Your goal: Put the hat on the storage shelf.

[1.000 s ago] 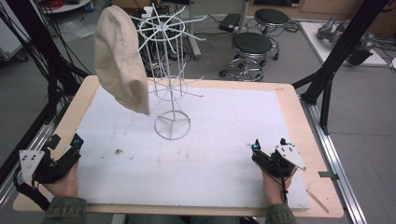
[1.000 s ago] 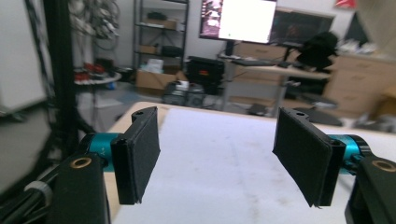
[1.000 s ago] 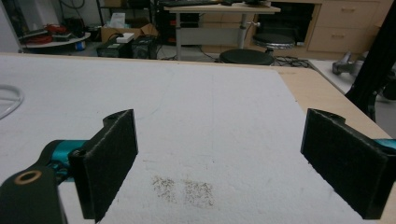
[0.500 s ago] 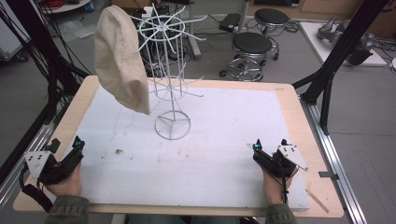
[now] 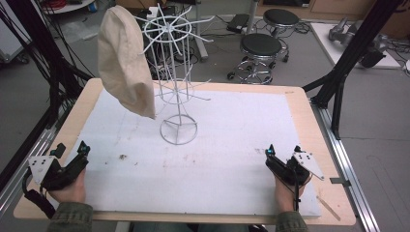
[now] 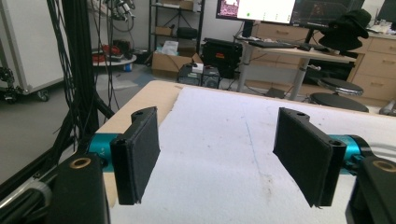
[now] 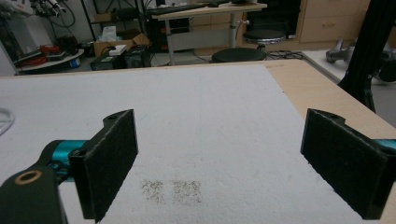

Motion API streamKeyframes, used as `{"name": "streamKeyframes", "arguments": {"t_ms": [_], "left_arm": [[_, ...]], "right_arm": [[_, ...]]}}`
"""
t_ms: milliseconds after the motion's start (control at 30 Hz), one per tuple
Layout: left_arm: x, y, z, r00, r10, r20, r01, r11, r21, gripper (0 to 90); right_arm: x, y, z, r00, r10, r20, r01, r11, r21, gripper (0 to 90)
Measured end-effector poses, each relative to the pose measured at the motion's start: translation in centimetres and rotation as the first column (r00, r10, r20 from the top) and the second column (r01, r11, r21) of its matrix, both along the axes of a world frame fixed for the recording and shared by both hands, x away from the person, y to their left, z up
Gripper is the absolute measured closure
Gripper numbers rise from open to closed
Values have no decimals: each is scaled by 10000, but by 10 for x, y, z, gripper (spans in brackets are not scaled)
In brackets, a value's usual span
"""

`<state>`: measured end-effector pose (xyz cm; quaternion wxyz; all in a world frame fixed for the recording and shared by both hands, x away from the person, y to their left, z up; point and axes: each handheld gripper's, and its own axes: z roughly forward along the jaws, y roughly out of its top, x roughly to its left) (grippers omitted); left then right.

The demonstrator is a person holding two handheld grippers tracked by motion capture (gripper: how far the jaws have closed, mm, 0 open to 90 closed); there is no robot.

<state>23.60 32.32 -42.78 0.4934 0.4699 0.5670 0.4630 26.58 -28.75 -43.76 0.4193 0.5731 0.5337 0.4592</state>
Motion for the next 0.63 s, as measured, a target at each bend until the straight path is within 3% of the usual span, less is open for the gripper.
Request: {"name": "streamKeyframes", "arguments": {"t_ms": [633], "left_arm": [[0,1,-1,9998,-150,-127,149,9999,-81,311]], "right_arm": [[3,1,-2,9997,208,-110,-211,9995,-249,100]]}}
